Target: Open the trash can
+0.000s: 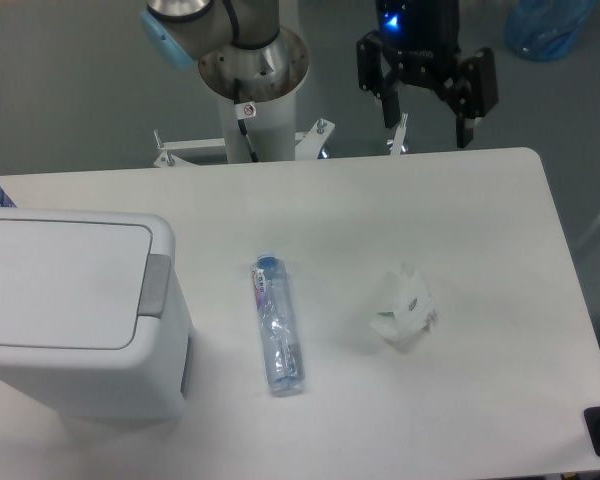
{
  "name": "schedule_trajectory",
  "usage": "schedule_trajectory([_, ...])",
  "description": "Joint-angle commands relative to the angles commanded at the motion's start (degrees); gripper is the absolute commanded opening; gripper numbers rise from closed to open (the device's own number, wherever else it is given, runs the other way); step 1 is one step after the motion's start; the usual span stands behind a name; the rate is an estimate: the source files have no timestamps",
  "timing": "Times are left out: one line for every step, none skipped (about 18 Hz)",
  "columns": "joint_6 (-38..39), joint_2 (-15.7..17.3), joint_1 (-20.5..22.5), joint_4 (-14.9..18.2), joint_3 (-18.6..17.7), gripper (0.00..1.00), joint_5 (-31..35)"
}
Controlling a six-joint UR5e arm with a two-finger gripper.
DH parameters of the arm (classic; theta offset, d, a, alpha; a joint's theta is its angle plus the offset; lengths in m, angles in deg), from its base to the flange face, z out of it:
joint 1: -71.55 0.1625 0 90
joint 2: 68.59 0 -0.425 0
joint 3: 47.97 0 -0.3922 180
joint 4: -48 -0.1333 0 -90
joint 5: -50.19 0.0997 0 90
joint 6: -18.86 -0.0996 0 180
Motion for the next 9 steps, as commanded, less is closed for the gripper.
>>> schedule_trajectory([0.00, 0.00, 0.00, -0.09, 0.00, 1.00, 0.09])
schedule_trajectory([0.00, 0.00, 0.00, -0.09, 0.00, 1.00, 0.00])
schedule_trajectory([0.09, 0.00, 0.00, -0.09, 0.00, 1.00, 0.00])
schedule_trajectory([0.52, 0.00, -0.09, 0.00, 0.26, 1.00, 0.00])
schedule_trajectory([1.22, -0.09, -0.26, -0.09, 0.44, 1.00, 0.00])
schedule_trajectory([2.27, -0.35, -0.35, -0.09, 0.61, 1.00, 0.00])
schedule_trajectory([3.94, -0.70, -0.53, -0.17, 0.88, 1.00, 0.00])
schedule_trajectory([5.96, -0.88, -0.70, -0.18, 1.23, 1.00, 0.00])
schedule_trajectory([8.50, -1.23, -0.88, -0.18, 1.49, 1.00, -0.52])
